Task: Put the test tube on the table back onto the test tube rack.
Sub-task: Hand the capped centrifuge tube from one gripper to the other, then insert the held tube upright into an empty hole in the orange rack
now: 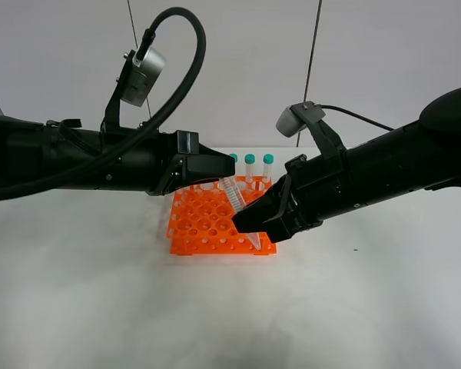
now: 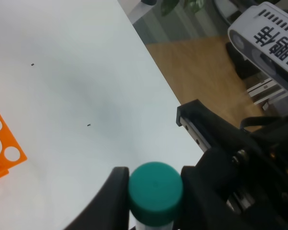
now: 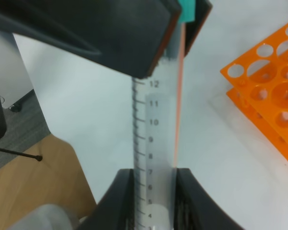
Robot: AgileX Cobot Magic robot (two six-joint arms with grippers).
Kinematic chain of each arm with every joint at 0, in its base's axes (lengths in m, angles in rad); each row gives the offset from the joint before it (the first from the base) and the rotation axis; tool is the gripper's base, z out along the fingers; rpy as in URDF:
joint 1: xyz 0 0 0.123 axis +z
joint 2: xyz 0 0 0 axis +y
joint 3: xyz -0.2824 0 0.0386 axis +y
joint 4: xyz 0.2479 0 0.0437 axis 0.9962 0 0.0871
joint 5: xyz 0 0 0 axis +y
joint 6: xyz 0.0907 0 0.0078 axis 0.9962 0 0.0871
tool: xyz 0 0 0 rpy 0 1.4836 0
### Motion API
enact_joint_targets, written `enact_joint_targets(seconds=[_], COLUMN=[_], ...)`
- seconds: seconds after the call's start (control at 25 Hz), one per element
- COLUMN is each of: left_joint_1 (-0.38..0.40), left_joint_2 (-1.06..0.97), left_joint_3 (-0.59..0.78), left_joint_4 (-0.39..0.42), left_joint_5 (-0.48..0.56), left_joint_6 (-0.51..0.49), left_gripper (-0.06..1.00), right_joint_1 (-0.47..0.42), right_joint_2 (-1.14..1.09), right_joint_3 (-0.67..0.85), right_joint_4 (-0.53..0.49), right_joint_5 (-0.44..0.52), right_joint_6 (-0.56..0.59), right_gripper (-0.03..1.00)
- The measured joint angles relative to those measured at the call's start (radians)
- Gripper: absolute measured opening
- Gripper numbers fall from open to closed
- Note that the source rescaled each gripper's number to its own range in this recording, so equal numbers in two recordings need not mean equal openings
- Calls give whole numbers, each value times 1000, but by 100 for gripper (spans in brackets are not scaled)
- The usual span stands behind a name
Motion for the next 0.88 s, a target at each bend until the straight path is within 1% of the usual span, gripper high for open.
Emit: enact_joint_targets(seconds=[0.08, 0.12, 0.16, 0.2, 0.24, 0.28, 0.32, 0.36, 0.44, 0.52, 0.6, 0.64, 0.68, 0.76, 0.88], left_joint_1=[0, 0, 0, 0, 0, 0, 0, 0, 0, 0, 0, 0, 0, 0, 0], left_joint_2=[0, 0, 0, 0, 0, 0, 0, 0, 0, 0, 0, 0, 0, 0, 0], left_joint_3=[0, 0, 0, 0, 0, 0, 0, 0, 0, 0, 0, 0, 0, 0, 0], left_joint_4=[0, -1, -1, -1, -1, -1, -1, -1, -1, -1, -1, -1, -1, -1, -1], left_joint_5=[-1, -1, -2, -5, -9, -11, -14, -16, -23, -30, -34, -34, -35, -37, -41], left_joint_6=[0, 0, 1, 1, 2, 2, 2, 2, 2, 2, 2, 2, 2, 2, 2], left_gripper=[0, 0, 0, 0, 0, 0, 0, 0, 0, 0, 0, 0, 0, 0, 0], right_joint_1=[0, 0, 0, 0, 0, 0, 0, 0, 0, 0, 0, 0, 0, 0, 0], right_joint_2=[0, 0, 0, 0, 0, 0, 0, 0, 0, -3, -22, -37, -51, -75, -85], right_joint_3=[0, 0, 0, 0, 0, 0, 0, 0, -5, -31, -73, -97, -135, -191, -273], right_joint_4=[0, 0, 0, 0, 0, 0, 0, 0, -5, -44, -121, -171, -257, -398, -656], right_joint_5=[-1, -4, -8, -11, -14, -14, -14, -14, -3, 12, 40, 58, 84, 137, 196], right_joint_6=[-2, -5, -5, -7, -7, -8, -8, -8, -6, 21, 107, 158, 231, 404, 650], right_gripper=[3, 9, 20, 39, 60, 76, 85, 91, 96, 99, 99, 99, 99, 99, 99])
